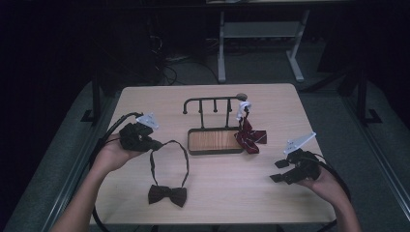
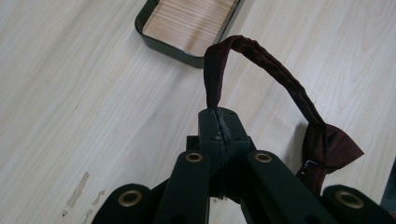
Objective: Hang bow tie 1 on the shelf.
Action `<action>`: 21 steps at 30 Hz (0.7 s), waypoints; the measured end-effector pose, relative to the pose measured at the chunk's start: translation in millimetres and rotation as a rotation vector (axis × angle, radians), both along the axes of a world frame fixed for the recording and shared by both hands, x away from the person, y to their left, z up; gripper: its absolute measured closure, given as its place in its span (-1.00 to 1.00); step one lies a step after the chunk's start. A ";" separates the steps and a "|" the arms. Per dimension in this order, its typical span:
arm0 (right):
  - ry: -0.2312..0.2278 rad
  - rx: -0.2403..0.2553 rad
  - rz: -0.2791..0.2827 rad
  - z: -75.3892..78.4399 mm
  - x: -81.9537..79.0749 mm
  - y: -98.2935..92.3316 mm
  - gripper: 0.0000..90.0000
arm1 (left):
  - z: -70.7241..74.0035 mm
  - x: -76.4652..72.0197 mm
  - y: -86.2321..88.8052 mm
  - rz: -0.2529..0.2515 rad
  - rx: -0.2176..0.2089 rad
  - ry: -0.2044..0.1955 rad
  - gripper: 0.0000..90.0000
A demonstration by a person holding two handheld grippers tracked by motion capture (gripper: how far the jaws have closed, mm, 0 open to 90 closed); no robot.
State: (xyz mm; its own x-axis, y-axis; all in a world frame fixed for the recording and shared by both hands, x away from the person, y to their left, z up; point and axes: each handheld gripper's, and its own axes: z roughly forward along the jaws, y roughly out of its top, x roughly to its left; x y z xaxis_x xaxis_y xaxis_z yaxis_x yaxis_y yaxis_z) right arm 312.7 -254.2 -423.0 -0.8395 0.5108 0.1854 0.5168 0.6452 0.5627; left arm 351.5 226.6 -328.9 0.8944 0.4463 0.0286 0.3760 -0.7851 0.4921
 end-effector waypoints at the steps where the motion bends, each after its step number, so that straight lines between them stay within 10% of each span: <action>1: -0.002 -0.002 0.003 -0.1 -0.4 0.4 -0.15 | 1.1 -0.6 -0.5 -0.002 -0.008 0.001 1.00; 21: -0.012 0.006 -0.001 3.9 -0.4 -1.3 -0.15 | 31.3 -3.7 -3.7 -0.061 -0.025 -0.002 1.00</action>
State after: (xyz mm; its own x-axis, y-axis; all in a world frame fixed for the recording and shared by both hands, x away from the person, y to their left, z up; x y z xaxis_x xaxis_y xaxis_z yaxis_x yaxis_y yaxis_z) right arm 312.3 -255.6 -419.1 -0.8411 0.5107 0.1782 0.5106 0.6410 0.5731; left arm 347.8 222.9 -297.6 0.9199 0.3917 0.0201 0.3268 -0.7938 0.5129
